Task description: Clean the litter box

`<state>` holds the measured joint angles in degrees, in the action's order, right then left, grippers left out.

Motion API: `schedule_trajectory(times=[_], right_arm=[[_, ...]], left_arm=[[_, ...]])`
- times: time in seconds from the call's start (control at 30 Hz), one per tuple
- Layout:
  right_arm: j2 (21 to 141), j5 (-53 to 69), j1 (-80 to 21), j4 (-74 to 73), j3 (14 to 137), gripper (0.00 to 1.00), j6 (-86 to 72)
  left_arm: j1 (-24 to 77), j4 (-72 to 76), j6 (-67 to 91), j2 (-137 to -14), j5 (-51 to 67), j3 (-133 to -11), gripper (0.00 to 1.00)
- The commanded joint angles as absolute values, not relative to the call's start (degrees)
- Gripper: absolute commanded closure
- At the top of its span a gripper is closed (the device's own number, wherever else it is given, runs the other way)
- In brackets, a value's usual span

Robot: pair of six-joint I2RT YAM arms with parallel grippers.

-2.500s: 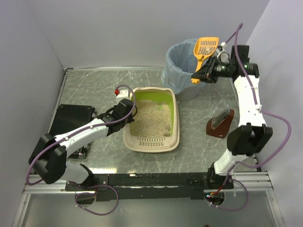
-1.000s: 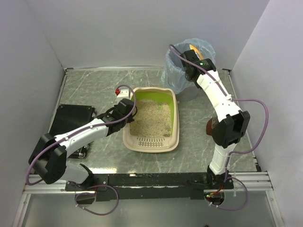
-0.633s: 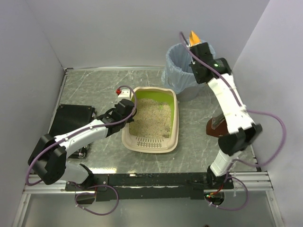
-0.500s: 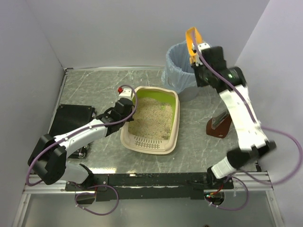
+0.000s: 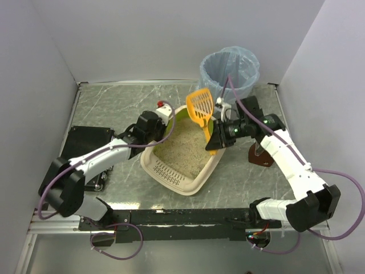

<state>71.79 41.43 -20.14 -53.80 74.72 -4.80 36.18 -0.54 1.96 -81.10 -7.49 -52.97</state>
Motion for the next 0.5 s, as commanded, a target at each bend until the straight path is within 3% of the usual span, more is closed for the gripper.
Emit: schedule_trajectory(times=[0.0, 0.13, 0.2, 0.23, 0.27, 0.37, 0.47], right_arm=[[65.76, 47.28, -19.6, -50.8, 70.14, 1.0, -9.05], [64.25, 47.82, -19.6, -52.47, 68.56, 1.0, -9.4], [64.07, 48.16, -19.34, -53.08, 67.68, 1.0, -9.84], [64.16, 48.51, -19.25, -53.17, 66.72, 1.0, -10.1], [64.16, 48.86, -18.9, -53.26, 66.19, 1.0, -10.54], [63.81, 49.48, -17.58, -53.53, 64.6, 1.0, -11.33], [62.32, 51.85, -15.47, -52.03, 62.32, 1.0, -11.78]], left_arm=[[33.85, 6.72, -9.82, -84.71, 7.71, -65.8, 0.99], [31.64, 0.19, -15.46, -91.21, 19.48, -73.2, 0.99], [30.85, -1.67, -16.34, -92.28, 21.44, -75.57, 0.86], [30.85, -2.54, -17.74, -93.33, 22.14, -76.37, 0.74], [30.85, -3.42, -18.62, -94.04, 23.28, -77.16, 0.46], [30.5, -5.88, -18.99, -96.85, 23.03, -80.68, 0.26], [30.15, -6.33, -16.53, -97.74, 20.48, -82.62, 0.21]])
